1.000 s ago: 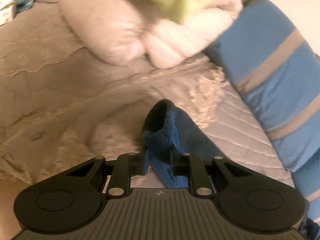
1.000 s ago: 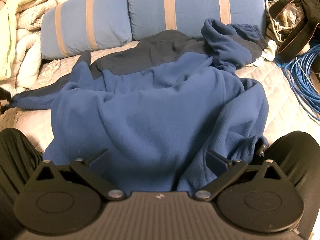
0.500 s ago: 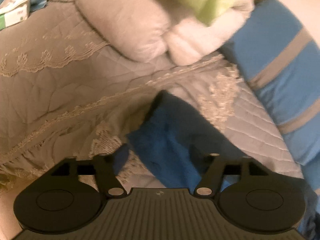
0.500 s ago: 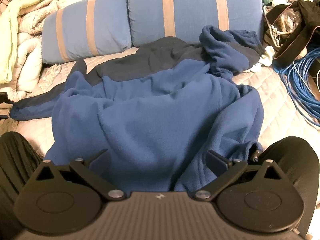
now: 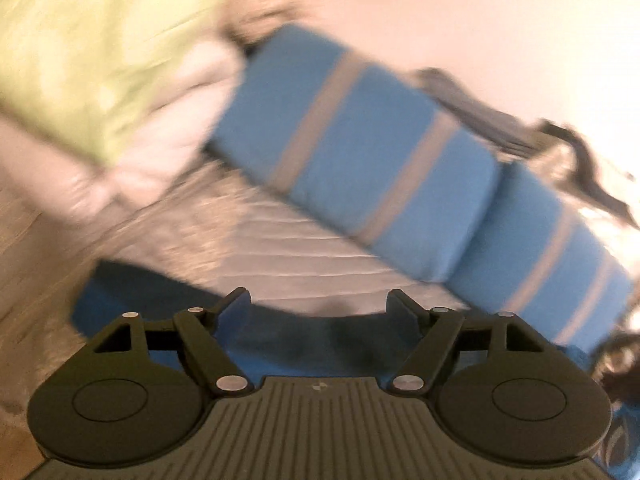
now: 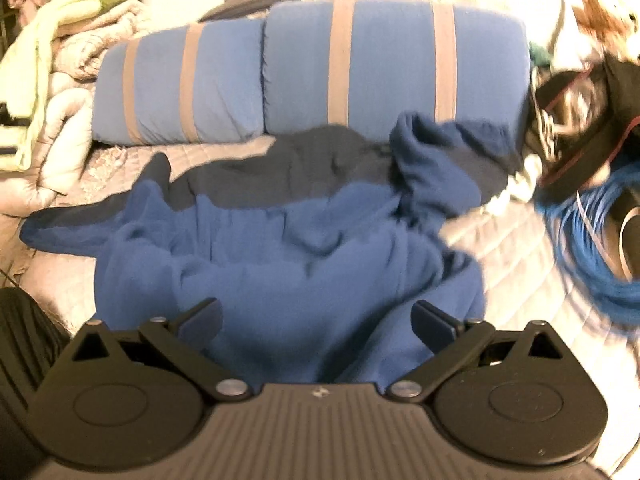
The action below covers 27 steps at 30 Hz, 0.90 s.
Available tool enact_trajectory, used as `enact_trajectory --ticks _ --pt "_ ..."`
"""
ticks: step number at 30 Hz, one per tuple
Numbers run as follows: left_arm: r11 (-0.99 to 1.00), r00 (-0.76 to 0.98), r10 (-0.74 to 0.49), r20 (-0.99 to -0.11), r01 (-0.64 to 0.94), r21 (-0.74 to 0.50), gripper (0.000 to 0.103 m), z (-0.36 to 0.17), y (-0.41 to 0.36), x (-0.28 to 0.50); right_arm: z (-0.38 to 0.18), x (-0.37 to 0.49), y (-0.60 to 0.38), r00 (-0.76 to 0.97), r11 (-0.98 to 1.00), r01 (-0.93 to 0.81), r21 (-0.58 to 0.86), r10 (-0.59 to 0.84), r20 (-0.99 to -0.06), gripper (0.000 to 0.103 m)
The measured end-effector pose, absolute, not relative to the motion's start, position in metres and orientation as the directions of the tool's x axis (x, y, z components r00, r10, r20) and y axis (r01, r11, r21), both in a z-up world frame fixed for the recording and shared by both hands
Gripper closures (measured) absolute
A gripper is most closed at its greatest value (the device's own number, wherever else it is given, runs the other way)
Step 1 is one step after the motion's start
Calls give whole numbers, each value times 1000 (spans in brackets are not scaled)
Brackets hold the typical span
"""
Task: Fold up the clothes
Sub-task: 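Release the sleeve from the left tool and lift away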
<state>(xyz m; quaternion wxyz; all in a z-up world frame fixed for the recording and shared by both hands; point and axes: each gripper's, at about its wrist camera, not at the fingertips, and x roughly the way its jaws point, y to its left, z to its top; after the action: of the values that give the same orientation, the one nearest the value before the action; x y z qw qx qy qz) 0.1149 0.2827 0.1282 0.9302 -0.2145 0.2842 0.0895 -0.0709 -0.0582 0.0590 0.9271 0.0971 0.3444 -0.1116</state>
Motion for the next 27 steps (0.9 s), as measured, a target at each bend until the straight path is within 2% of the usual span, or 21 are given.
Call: enact_trajectory --ticks 3,8,14,19,27 --pt "938 847 -16 -532 -171 -301 28 164 236 112 80 -74 -73 752 965 242 99 -122 -648 0" --pt "969 861 -152 -486 33 -245 27 221 170 100 123 -89 -110 808 957 259 132 -140 -572 0" --pt "948 848 -285 -448 181 -260 26 261 120 90 146 -85 -146 818 950 304 72 -221 -531 0" --pt "929 849 -349 -397 256 -268 25 243 89 108 116 -52 -167 793 942 335 12 -275 -544 0" --pt "920 823 -371 -431 263 -290 25 154 37 196 46 35 -191 741 935 349 -60 -315 -593 0"
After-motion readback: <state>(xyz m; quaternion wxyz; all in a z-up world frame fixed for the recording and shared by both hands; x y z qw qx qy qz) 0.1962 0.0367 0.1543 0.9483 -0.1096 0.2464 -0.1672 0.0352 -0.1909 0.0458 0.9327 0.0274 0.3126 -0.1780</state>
